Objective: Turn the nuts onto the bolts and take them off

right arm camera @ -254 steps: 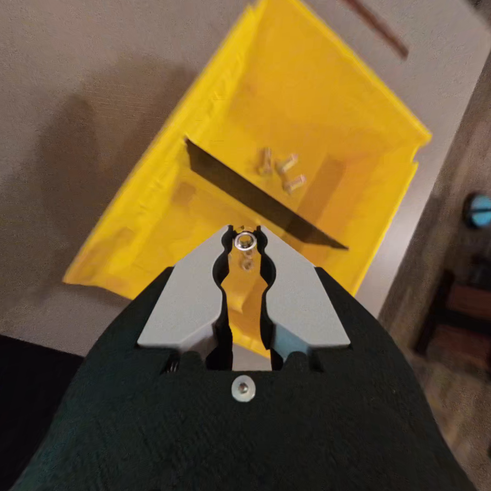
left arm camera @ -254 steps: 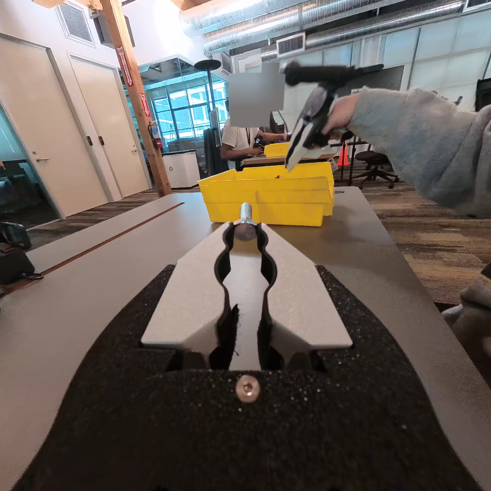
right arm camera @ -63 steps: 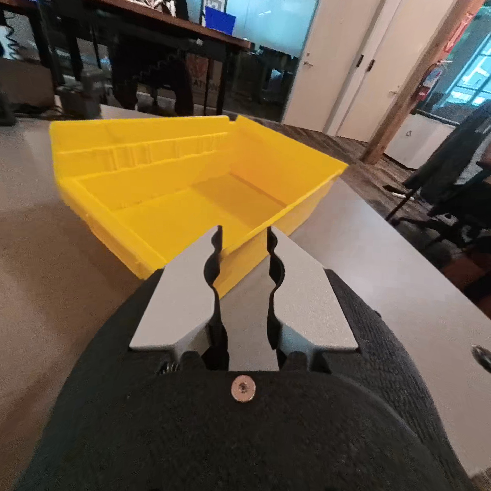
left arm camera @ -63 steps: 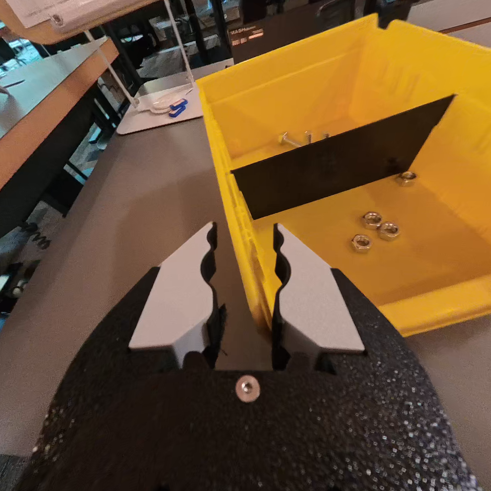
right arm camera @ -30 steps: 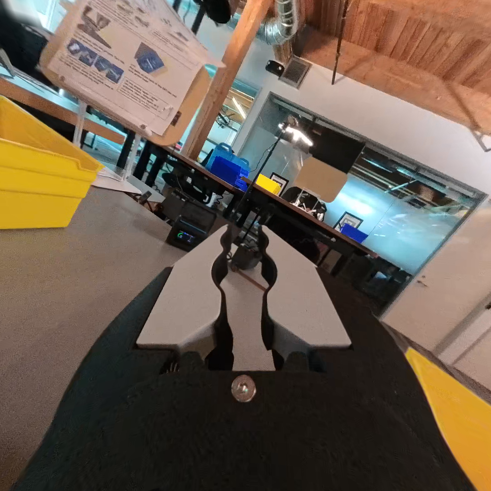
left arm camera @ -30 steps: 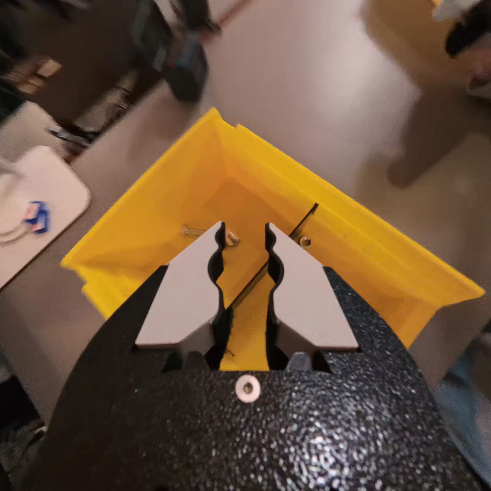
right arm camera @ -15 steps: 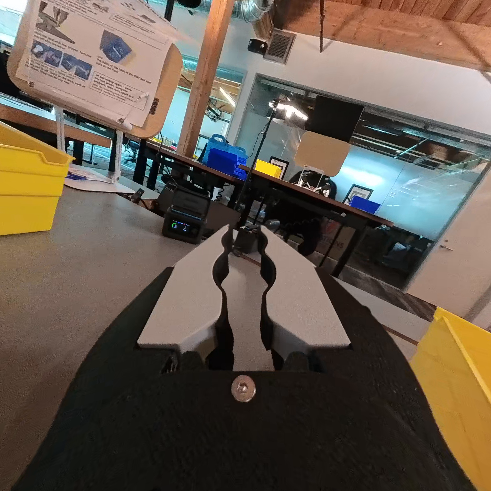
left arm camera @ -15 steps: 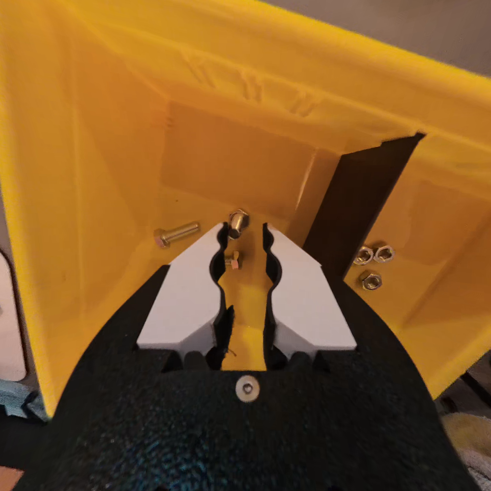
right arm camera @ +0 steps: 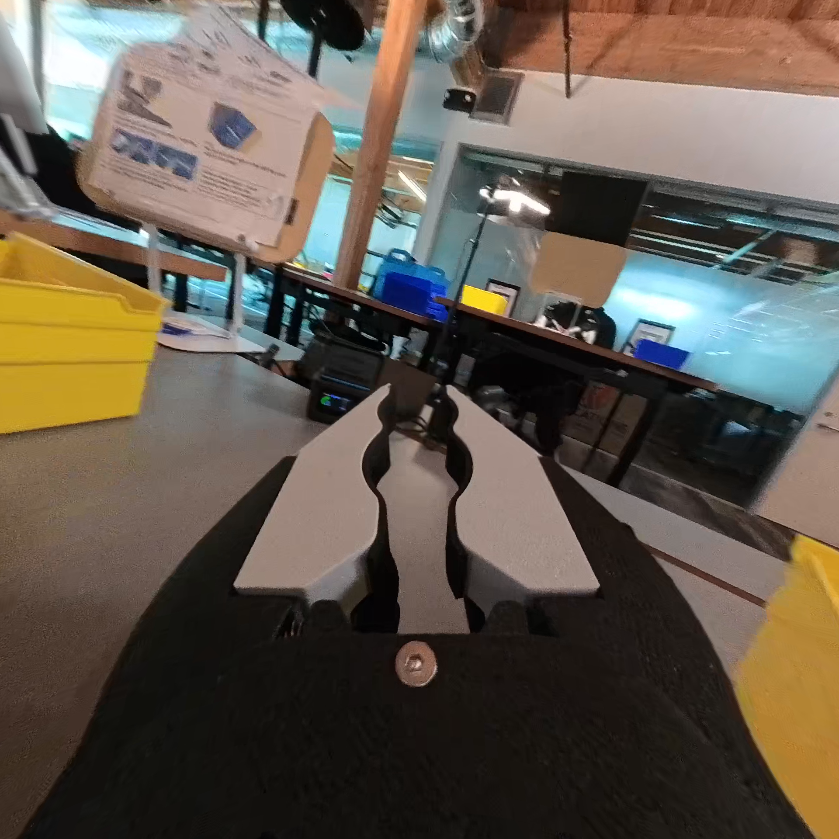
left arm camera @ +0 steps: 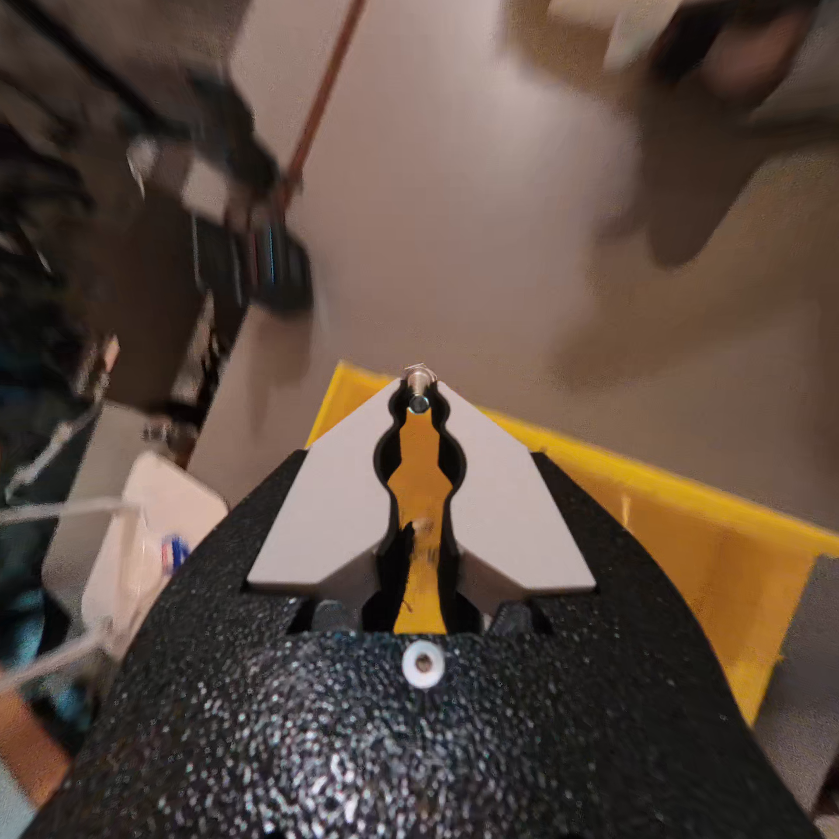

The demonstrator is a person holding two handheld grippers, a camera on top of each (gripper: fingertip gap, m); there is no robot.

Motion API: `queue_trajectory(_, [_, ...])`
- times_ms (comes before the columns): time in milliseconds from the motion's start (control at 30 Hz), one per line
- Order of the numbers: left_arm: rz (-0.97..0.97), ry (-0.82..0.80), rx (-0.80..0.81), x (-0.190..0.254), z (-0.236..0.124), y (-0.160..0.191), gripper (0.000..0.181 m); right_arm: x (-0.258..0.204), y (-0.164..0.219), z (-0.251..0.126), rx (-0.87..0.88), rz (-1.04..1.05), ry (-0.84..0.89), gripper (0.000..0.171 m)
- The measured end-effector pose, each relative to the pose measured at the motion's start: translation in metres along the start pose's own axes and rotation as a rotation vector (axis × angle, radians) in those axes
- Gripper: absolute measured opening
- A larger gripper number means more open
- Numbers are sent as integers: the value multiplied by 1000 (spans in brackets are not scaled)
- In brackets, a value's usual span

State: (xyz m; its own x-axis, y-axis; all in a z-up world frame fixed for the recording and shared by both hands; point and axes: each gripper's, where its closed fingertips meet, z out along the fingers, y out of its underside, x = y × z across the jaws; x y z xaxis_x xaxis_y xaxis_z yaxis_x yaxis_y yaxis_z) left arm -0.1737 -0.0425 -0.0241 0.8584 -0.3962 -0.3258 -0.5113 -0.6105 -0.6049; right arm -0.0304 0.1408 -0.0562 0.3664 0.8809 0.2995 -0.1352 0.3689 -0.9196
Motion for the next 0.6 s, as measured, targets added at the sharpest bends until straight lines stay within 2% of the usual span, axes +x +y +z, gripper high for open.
queue_trajectory(33, [35,12,73,11,-4,-22,7,-12,-11,-3,54,50,-87,19])
queue_trajectory(133, [213,12,231,49,-5,-68,7,-64,-39,-23,129,337,-517,19])
queue_trajectory(200, [333,65,353,83,-2,-90,7,-91,-63,-45,135,595,-821,27])
queue_trajectory(267, [360,100,430,105,4,-102,7,-99,-79,-58,126,809,-1015,33])
queue_trajectory(467, [344,141,578,132,14,-111,7,-101,-97,-70,154,933,-1136,26])
queue_trajectory(600, [317,167,642,138,10,-114,7,-106,-97,-72,147,931,-1158,23])
